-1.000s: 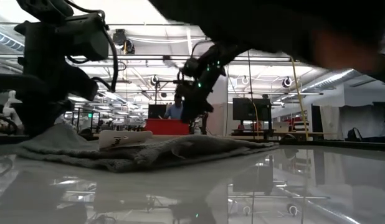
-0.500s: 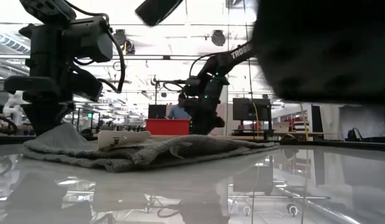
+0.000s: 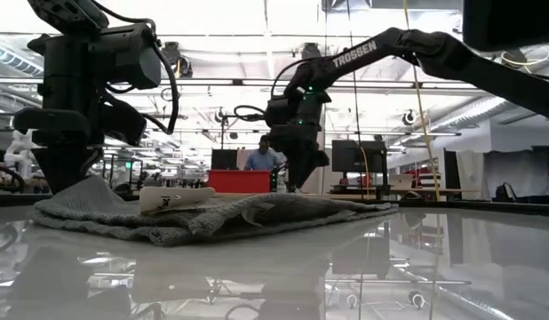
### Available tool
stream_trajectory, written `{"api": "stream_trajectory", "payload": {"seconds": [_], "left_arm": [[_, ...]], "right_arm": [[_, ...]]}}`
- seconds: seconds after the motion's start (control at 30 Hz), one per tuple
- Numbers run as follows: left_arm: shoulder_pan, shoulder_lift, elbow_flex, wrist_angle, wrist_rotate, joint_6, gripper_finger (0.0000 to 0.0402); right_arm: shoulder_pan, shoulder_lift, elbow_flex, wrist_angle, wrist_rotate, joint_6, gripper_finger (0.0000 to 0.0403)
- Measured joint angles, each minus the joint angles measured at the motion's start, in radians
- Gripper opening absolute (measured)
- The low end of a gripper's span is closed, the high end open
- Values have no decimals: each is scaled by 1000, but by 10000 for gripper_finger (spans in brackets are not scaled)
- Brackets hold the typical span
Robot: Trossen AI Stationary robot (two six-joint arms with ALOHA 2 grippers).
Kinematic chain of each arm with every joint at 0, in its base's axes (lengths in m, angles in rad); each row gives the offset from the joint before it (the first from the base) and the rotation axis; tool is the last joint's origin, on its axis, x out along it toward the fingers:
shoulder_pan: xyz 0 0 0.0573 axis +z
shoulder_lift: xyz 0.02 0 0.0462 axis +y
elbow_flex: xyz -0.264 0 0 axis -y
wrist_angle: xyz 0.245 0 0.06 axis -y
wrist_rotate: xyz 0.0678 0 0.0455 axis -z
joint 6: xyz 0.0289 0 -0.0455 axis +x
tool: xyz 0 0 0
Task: Roll towel into tight, uniform cylinder
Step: Roll the gray towel
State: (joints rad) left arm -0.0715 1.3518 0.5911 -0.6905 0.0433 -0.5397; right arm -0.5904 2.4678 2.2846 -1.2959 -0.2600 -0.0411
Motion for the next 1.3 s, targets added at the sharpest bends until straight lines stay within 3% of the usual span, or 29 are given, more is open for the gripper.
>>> {"api": "stream_trajectory", "payload": {"seconds": [0.23,0.5,0.6,0.7,0.97,1.3], "left_arm": [[-1,0,0,1,-6,-7,11],[-1,0,0,5,-23,-4,11],[-1,0,1,8,-36,2,11],[-1,0,1,10,-42,2,11],[0,0,1,38,-60,2,11],[0,0,1,42,-47,44,11]], "right_arm": [[90,-26,-2,-18,29,-4,121],[155,-257,-5,35,127,1,121],[189,-344,-66,99,127,63,121],[241,-458,-210,200,125,130,121],[333,-742,-801,675,270,270,121],[173,-760,-1185,904,248,385,120]]}}
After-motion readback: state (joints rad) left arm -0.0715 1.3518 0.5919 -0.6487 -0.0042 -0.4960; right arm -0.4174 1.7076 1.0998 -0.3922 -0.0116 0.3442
